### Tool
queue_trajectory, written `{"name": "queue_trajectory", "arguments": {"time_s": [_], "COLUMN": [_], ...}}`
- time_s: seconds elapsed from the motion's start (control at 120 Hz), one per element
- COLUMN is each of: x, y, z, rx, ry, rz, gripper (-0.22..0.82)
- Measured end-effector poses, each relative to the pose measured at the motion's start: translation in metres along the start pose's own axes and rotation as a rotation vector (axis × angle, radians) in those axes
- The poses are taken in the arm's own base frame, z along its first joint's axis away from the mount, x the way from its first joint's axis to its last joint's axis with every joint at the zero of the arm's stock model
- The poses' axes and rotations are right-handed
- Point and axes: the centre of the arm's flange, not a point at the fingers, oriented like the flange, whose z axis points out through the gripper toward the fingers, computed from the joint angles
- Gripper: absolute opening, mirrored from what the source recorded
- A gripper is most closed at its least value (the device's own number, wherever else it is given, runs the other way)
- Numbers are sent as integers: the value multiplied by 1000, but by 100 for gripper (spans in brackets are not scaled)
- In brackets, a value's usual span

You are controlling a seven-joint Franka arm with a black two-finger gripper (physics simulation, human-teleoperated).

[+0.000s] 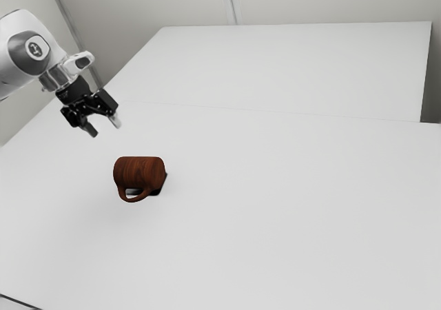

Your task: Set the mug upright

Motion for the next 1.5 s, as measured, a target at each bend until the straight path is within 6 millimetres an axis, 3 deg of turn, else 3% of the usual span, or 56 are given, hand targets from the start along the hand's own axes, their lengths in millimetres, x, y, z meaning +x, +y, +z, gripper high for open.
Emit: {"name": "queue_trajectory", "arguments": {"time_s": [0.242, 0.5, 0.708, 0.933, 1.258, 1.333, 1.5], "x": [4, 20, 46, 54, 46, 42, 41], "y": [-82, -130, -168, -186, -167, -171, -167], "z": [26, 83, 122, 140, 162, 171, 175], "rx": [-94, -185, -325, -441, -633, -669, -711], "ry": [29, 9, 23, 58, 42, 30, 19], "rz": [21, 82, 168, 241, 255, 232, 219], "gripper": [60, 60, 60, 60, 56, 49, 19]}}
